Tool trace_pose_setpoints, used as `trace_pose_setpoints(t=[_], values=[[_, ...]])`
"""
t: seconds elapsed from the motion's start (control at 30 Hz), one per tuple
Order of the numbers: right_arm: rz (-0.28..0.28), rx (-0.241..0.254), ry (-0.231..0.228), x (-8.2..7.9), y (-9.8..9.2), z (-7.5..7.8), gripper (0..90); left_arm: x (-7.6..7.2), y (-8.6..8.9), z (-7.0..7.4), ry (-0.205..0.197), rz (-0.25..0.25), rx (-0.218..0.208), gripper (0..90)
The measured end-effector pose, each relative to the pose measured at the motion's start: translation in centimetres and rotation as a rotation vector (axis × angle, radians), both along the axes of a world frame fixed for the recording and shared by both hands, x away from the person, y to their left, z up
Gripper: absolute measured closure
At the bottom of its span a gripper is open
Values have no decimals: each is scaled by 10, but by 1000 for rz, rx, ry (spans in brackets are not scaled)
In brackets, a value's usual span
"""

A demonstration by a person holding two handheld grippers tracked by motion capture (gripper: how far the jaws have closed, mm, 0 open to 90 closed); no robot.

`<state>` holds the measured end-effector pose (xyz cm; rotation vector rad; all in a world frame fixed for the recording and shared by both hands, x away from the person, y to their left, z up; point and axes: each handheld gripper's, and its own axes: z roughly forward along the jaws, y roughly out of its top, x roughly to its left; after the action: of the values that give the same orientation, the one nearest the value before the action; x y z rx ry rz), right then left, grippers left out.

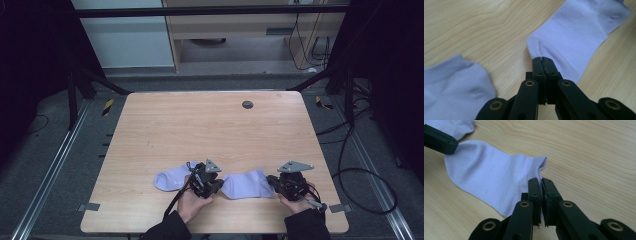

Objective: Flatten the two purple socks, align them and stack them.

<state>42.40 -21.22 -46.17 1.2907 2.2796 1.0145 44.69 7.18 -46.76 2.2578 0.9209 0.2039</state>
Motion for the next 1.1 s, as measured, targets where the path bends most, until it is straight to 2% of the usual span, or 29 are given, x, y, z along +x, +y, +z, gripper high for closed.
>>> trace_pose_setpoints(t=[0.2,0.4,0.5,0.8,0.93,1.1], values=[[29,15,8,-6,10,1,867,-8,16,1,5,-2,9,888],[58,27,32,-9,21,-4,866,-14,28,-5,11,-1,28,888],[79,13,48,-10,29,-10,865,-14,33,-9,10,12,33,887],[84,-3,79,-10,37,-19,856,-14,41,-16,5,40,37,878],[74,-10,77,-10,35,-20,810,-15,42,-18,-8,43,31,790],[50,4,49,-11,33,-17,726,-17,50,-9,-39,52,8,666]])
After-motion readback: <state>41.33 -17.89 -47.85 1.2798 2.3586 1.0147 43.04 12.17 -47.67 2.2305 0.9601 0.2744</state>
